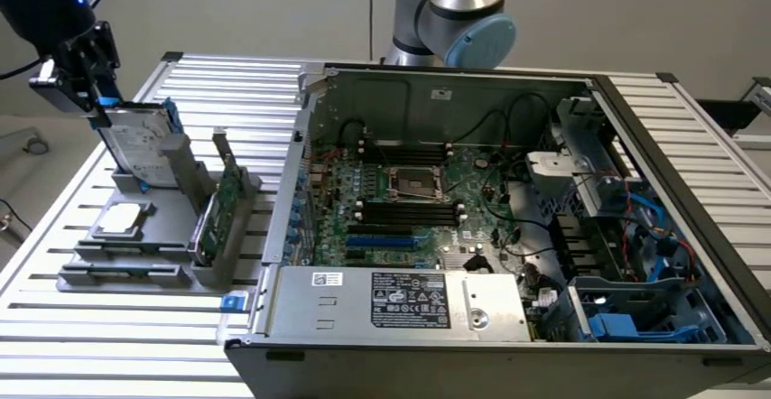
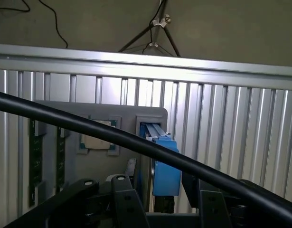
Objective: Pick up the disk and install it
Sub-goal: 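Pick up the disk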
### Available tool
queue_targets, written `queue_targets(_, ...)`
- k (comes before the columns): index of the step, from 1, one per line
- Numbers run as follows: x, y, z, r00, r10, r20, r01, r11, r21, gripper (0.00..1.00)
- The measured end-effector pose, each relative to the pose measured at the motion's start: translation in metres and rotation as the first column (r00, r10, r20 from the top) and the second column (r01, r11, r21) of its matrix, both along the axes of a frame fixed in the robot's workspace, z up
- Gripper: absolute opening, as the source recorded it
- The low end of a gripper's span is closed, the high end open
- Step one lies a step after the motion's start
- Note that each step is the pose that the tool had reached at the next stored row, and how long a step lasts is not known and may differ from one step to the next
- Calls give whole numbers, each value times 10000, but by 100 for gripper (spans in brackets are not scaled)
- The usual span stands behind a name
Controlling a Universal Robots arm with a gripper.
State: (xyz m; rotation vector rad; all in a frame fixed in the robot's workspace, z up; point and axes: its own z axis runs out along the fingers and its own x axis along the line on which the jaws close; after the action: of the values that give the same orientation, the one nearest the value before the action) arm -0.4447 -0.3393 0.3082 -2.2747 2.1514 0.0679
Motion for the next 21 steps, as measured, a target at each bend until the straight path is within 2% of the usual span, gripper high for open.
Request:
queue_targets(9,-12,30,-160,9999,-165,1,165,9999,1,51)
queue_targets(21,-14,55,-197,9998,-176,4,176,9998,0,51)
